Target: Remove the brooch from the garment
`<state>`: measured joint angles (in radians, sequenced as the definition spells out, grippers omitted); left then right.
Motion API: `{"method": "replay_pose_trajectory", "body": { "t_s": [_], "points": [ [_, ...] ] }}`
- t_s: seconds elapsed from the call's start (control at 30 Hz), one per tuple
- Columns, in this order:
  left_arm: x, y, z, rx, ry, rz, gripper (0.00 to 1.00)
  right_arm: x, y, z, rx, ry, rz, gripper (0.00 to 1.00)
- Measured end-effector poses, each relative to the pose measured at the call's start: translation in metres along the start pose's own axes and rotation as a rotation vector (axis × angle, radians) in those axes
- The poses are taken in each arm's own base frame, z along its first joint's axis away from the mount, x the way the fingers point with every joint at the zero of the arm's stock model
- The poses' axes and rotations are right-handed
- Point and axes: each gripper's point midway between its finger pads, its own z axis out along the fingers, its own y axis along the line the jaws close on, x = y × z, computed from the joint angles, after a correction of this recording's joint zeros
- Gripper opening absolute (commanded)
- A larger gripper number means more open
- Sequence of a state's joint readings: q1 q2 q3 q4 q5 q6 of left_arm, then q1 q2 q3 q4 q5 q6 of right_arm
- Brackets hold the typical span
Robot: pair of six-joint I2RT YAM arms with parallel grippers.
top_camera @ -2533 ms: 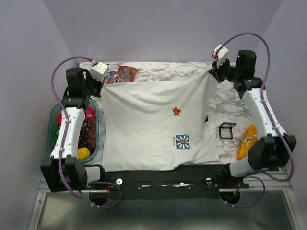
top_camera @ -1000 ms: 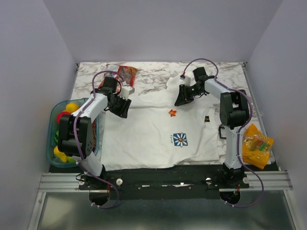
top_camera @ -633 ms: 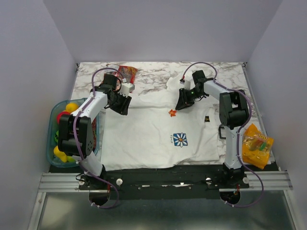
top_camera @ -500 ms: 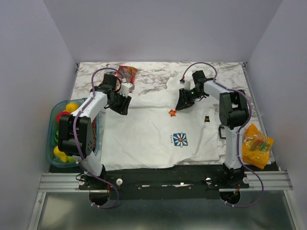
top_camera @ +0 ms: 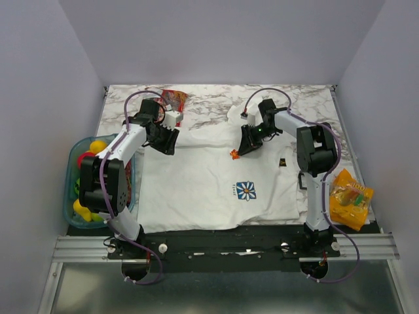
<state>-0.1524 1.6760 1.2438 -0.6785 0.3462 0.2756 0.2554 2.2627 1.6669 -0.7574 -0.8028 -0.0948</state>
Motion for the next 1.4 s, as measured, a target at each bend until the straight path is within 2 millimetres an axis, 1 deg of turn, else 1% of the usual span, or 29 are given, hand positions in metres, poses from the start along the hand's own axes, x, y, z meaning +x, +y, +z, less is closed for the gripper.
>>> {"method": "replay_pose_trajectory", "body": {
  "t_s": [0.03, 0.13, 0.17, 0.23, 0.27, 0.3, 0.33, 0.4, 0.5, 0.53, 0.63, 0.73, 0.9, 0.97, 1.0, 1.07, 1.13, 1.2, 1.27, 1.4],
  "points": [
    [-0.001, 0.000, 0.000, -0.001, -0.002, 0.000, 0.54, 0.000, 0.000, 0.001, -0.002, 0.002, -0.002, 0.21],
    [-0.003, 0.000, -0.001, 0.001, -0.010, 0.003, 0.54, 0.002, 0.001, 0.002, -0.009, 0.006, -0.004, 0.13],
    [-0.004, 0.000, -0.001, 0.003, -0.011, 0.003, 0.54, 0.002, 0.002, 0.002, -0.015, 0.006, -0.003, 0.12],
    [-0.005, -0.002, 0.000, 0.003, -0.013, 0.012, 0.54, 0.001, 0.004, 0.002, -0.027, 0.004, 0.005, 0.12],
    [-0.007, -0.003, 0.002, -0.002, -0.019, 0.024, 0.54, 0.000, 0.005, 0.002, -0.032, 0.003, 0.007, 0.15],
    [-0.009, -0.006, 0.005, -0.005, -0.022, 0.042, 0.54, 0.000, 0.006, 0.002, -0.036, 0.002, 0.011, 0.20],
    [-0.010, -0.011, 0.009, -0.010, -0.027, 0.070, 0.54, 0.000, 0.007, 0.002, -0.040, 0.001, 0.016, 0.31],
    [-0.008, -0.030, 0.018, 0.000, -0.024, 0.138, 0.55, 0.000, 0.009, 0.002, -0.047, 0.004, 0.029, 0.33],
    [-0.006, -0.058, 0.026, 0.023, -0.021, 0.219, 0.54, -0.003, 0.009, 0.006, -0.065, 0.015, 0.052, 0.29],
    [-0.009, -0.066, 0.028, 0.029, -0.030, 0.246, 0.55, -0.003, 0.008, 0.009, -0.074, 0.019, 0.064, 0.22],
    [-0.021, -0.081, 0.031, 0.037, -0.070, 0.295, 0.54, -0.003, 0.010, 0.011, -0.102, 0.024, 0.100, 0.09],
    [-0.035, -0.095, 0.034, 0.049, -0.113, 0.336, 0.55, -0.005, 0.015, 0.011, -0.120, 0.023, 0.131, 0.00],
    [-0.066, -0.115, 0.040, 0.055, -0.223, 0.405, 0.57, -0.010, 0.019, 0.006, -0.139, 0.012, 0.229, 0.00],
    [-0.077, -0.128, 0.046, 0.035, -0.293, 0.471, 0.57, -0.009, 0.019, 0.004, -0.162, 0.010, 0.294, 0.00],
    [-0.078, -0.134, 0.049, 0.035, -0.311, 0.498, 0.57, -0.008, 0.019, 0.003, -0.177, 0.012, 0.333, 0.00],
    [-0.074, -0.150, 0.056, 0.047, -0.318, 0.550, 0.57, -0.001, 0.019, 0.004, -0.204, 0.023, 0.412, 0.00],
    [-0.076, -0.164, 0.061, 0.063, -0.332, 0.584, 0.57, 0.006, 0.020, 0.005, -0.250, 0.037, 0.512, 0.00],
    [-0.080, -0.174, 0.066, 0.075, -0.345, 0.609, 0.57, 0.004, 0.026, 0.002, -0.338, 0.013, 0.549, 0.00],
    [-0.084, -0.179, 0.072, 0.081, -0.355, 0.622, 0.57, -0.001, 0.033, -0.002, -0.403, 0.001, 0.578, 0.00],
    [-0.089, -0.188, 0.082, 0.100, -0.357, 0.640, 0.56, -0.007, 0.039, -0.005, -0.466, -0.004, 0.602, 0.01]
  ]
}}
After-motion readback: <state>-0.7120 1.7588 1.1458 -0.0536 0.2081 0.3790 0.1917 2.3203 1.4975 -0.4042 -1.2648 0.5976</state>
